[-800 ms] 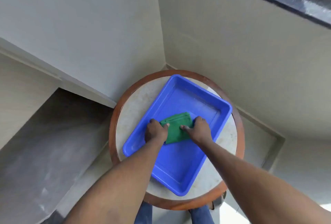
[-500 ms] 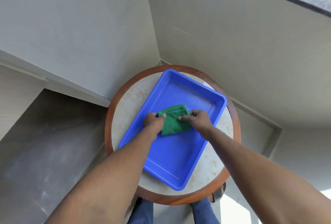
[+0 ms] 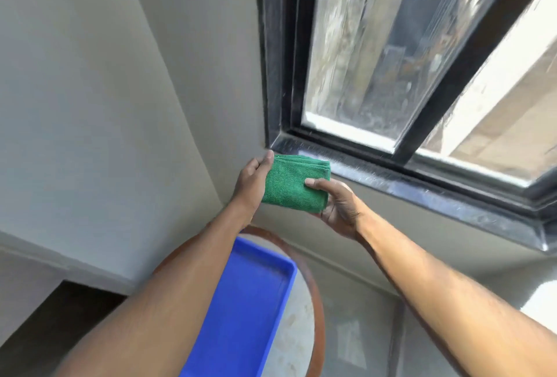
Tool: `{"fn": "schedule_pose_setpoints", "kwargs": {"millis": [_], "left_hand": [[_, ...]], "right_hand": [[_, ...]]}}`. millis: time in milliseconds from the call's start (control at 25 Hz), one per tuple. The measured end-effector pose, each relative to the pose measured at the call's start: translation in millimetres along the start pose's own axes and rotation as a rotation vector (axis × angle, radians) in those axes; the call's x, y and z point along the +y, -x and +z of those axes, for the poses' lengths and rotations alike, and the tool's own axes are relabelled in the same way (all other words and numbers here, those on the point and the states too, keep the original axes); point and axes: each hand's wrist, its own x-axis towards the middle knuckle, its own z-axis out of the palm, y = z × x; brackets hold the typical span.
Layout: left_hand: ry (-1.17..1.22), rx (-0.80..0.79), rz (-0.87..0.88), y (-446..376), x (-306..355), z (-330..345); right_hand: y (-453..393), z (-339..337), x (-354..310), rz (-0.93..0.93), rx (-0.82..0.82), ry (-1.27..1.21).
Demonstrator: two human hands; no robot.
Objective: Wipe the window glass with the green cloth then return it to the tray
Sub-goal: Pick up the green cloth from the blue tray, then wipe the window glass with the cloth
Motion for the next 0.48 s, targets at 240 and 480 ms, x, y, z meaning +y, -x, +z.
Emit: {"fn": "schedule_pose_setpoints", "kwargs": {"millis": [240,480], "left_hand": [[-0.007,-0.092,0.338,31.9,230.8,60.9],[0.017,-0.159,0.605,52.4,404.1,108.7]], "right_hand": [[89.8,46.2,-214.2,-0.253,-0.217,-0.051],[154.7,100.6,-369.0,-0.403,-0.321,-0.156]]}}
